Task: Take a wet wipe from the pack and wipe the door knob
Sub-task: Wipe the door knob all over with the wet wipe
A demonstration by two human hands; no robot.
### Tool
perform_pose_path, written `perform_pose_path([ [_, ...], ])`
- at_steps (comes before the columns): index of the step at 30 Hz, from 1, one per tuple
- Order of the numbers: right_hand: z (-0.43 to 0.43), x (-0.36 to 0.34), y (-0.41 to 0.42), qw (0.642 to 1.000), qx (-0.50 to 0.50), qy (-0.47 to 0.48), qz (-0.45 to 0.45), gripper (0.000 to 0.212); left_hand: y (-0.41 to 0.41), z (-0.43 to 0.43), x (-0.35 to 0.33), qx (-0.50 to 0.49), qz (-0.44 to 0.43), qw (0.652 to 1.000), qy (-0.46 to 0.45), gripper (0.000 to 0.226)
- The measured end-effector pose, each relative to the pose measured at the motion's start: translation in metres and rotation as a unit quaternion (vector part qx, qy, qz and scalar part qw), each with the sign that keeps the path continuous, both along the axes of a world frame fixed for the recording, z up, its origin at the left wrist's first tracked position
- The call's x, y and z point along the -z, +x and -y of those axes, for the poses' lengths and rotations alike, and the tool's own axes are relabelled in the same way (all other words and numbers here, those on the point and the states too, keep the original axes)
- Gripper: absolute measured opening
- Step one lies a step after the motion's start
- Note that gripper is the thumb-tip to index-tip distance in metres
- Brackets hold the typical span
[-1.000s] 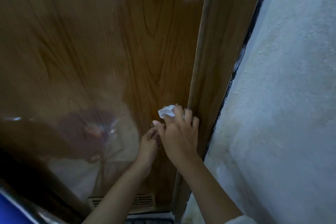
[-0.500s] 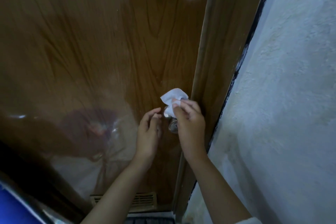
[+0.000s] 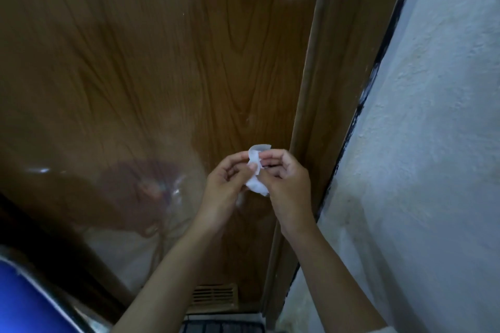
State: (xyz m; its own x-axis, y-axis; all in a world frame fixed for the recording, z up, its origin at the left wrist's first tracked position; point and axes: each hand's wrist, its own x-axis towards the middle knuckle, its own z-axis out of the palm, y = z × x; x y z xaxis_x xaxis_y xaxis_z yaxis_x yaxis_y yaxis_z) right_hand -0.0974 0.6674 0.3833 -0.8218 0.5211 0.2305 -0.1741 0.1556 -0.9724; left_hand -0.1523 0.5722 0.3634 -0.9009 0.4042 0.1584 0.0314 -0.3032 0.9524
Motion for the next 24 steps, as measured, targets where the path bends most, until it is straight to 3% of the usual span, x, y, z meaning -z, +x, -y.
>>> perform_pose_path([
  [4,0.001,0.000,0.001,0.999,-0.028,-0.019,-0.028,0.041,0.002,0.002,-0.004,-0.046,-0.020,0.999,-0.022,0.017],
  [14,0.026,0.005,0.010,0.983,-0.105,-0.144,0.042,0.016,0.018,0.029,-0.012,-0.133,-0.042,0.990,-0.035,0.013],
  [19,0.035,0.000,0.016,0.970,-0.164,-0.175,0.047,0.011,0.022,0.048,-0.007,-0.141,0.006,0.990,0.008,0.023],
  [22,0.045,-0.005,0.021,0.972,-0.144,-0.179,0.040,0.020,0.027,0.054,-0.010,-0.128,0.035,0.990,0.041,0.024],
  [24,0.048,-0.010,0.029,0.976,-0.121,-0.177,0.034,0.031,0.035,0.058,-0.011,-0.114,0.023,0.993,0.007,0.021],
])
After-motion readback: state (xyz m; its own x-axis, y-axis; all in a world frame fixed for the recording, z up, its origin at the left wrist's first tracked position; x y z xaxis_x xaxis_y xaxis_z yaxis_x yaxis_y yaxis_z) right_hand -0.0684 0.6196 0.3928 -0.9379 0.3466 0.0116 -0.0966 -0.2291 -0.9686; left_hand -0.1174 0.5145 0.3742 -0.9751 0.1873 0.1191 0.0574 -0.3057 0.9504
